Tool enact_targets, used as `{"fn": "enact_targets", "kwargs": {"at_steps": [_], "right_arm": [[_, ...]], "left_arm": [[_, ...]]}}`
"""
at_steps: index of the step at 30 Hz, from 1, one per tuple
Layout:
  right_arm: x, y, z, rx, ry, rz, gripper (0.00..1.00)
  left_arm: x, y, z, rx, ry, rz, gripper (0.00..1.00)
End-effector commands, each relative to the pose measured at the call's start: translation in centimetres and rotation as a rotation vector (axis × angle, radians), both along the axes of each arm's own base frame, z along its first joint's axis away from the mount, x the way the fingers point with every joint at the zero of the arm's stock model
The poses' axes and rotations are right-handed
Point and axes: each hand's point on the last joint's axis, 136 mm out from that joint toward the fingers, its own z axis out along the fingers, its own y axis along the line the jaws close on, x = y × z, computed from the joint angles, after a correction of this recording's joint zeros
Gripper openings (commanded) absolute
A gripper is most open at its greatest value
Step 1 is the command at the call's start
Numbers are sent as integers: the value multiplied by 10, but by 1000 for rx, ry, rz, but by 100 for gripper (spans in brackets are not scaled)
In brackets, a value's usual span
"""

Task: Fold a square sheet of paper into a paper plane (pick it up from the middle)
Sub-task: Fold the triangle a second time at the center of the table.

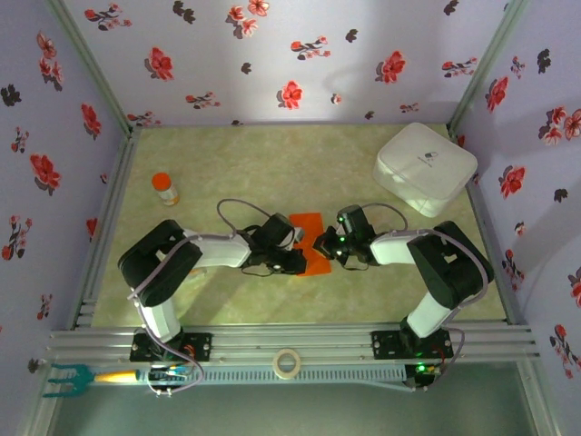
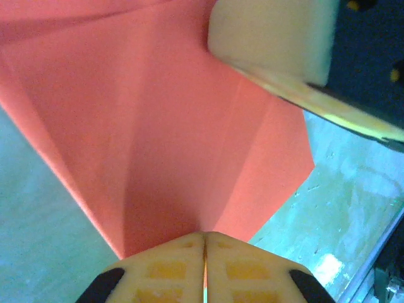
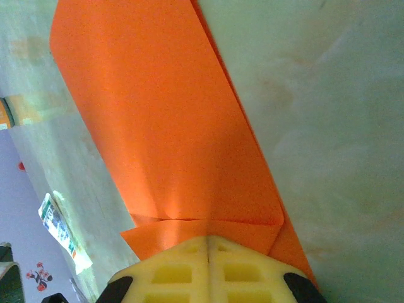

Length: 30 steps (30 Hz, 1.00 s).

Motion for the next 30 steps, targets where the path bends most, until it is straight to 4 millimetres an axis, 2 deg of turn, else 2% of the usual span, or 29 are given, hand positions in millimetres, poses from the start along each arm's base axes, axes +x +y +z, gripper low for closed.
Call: {"fn": "enact_targets", "kwargs": {"at_steps": [1, 6, 10, 15, 20, 26, 30], "right_arm": [[-15, -18, -30, -98, 81, -32, 0], [-15, -18, -29, -95, 78, -31, 0], [-14, -17, -28, -92, 78, -31, 0], [-14, -16, -27, -85, 76, -29, 0], [-14, -16, -25, -79, 71, -30, 0], [-13, -15, -23, -73, 68, -28, 0], [-14, -15, -23, -71, 68, -28, 0]], "left_arm": [[-25, 22, -14, 64, 103, 0, 9], [-31, 29, -15, 67, 113, 10, 9], [-31, 26, -9, 50, 104, 6, 9], [-20, 14, 19, -6, 36, -12, 11], [5, 5, 41, -46, -50, 20, 12], [24, -7, 34, -46, -48, 23, 11], [31, -5, 13, 13, -33, 48, 9]]}}
